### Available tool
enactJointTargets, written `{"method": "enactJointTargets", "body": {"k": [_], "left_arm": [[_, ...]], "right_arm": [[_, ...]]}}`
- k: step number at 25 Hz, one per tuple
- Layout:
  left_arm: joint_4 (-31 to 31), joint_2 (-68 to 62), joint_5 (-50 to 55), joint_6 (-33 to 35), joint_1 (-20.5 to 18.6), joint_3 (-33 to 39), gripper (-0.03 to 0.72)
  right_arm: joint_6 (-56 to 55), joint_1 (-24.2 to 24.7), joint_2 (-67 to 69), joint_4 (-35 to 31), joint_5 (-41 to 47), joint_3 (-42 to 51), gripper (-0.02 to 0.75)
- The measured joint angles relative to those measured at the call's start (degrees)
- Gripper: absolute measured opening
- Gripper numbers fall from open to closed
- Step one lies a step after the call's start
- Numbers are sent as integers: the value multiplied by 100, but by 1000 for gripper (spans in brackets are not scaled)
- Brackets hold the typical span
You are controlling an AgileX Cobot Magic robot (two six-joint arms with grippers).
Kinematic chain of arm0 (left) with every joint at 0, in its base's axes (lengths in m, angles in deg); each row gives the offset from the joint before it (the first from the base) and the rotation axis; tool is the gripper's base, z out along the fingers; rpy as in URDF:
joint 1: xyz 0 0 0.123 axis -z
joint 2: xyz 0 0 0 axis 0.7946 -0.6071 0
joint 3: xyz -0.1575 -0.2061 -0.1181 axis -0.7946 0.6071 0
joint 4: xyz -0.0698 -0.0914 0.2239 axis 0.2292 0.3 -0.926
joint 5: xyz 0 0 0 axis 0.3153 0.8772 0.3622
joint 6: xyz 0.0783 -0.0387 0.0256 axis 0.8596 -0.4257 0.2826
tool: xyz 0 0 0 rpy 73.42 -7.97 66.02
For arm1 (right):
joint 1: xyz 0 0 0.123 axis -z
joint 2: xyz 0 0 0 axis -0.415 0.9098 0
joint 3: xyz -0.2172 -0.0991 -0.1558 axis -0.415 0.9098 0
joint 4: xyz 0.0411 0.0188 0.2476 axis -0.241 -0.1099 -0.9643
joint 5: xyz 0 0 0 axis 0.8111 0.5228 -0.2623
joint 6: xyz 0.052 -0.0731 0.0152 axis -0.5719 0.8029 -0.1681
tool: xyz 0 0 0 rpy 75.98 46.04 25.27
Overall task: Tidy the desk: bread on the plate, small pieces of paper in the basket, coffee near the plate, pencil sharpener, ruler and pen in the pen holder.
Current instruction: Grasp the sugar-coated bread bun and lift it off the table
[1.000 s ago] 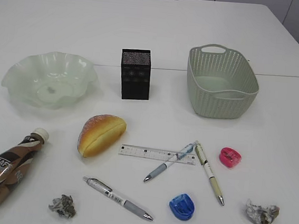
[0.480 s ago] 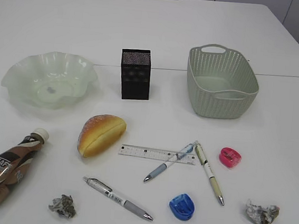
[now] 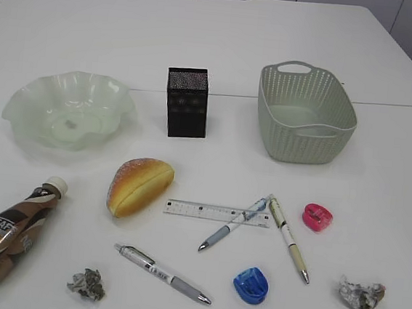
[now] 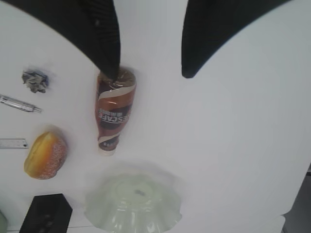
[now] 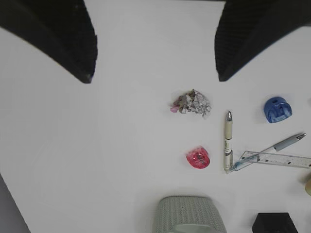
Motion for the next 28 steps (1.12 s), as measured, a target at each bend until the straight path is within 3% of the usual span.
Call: {"method": "enactJointTargets", "body": {"k": [7, 14, 19, 28], "left_arm": [[-307, 0, 0, 0, 0, 0, 424], [-260, -41, -198, 0, 0, -78, 436], [-34, -616, -1490, 0, 0, -394, 436], [794, -2950, -4240, 0, 0, -523, 436]], "right_arm": [[0, 0, 0, -38, 0, 0, 552], [-707, 0, 0, -164, -597, -85, 552], [-970, 0, 653, -495, -1495, -99, 552], [-990, -51, 3088, -476, -3076, -88, 552]]}}
